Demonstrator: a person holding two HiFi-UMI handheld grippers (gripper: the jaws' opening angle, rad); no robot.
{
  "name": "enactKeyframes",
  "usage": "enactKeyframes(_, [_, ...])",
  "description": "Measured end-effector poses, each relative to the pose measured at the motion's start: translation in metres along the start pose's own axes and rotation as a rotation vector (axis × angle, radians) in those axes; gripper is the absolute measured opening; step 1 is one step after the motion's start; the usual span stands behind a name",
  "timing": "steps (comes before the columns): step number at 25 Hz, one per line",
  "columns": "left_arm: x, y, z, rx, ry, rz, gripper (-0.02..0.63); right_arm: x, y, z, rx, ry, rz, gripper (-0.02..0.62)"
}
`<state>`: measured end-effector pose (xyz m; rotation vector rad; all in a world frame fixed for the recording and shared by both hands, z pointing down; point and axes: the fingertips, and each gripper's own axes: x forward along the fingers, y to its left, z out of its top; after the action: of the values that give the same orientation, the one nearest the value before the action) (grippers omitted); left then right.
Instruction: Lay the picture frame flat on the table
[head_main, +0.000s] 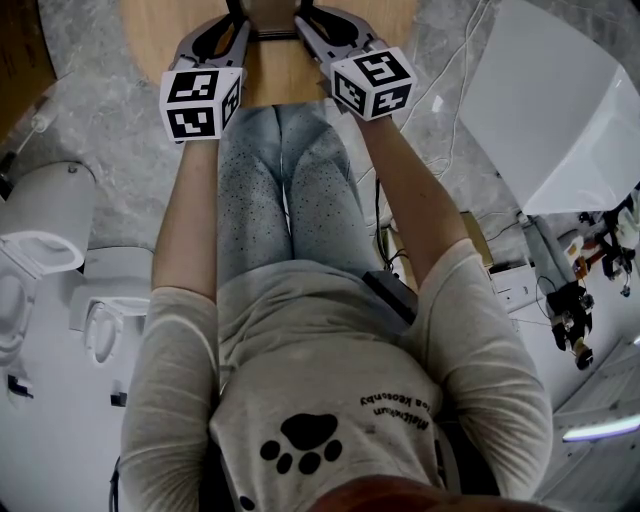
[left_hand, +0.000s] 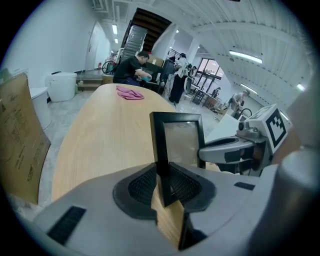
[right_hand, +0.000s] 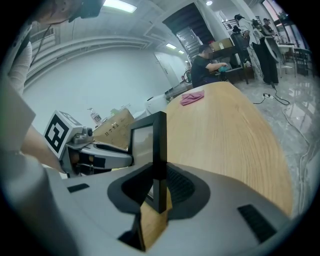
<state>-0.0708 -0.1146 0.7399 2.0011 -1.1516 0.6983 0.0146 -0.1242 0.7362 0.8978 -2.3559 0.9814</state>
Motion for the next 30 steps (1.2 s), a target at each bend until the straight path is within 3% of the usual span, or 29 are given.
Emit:
enactKeyframes(10, [0.007, -0.002, 0.002, 0.003, 0.015, -0.002, 0.086, 0.002, -0.009, -0.005, 0.048, 0.007, -0.014, 0.087])
enactKeyframes(30, [0.028, 0.015, 0.006, -0.072, 0.061, 0.006, 0.087, 0.025, -0.028, -0.001, 0.1, 0.058, -0.076, 0.1])
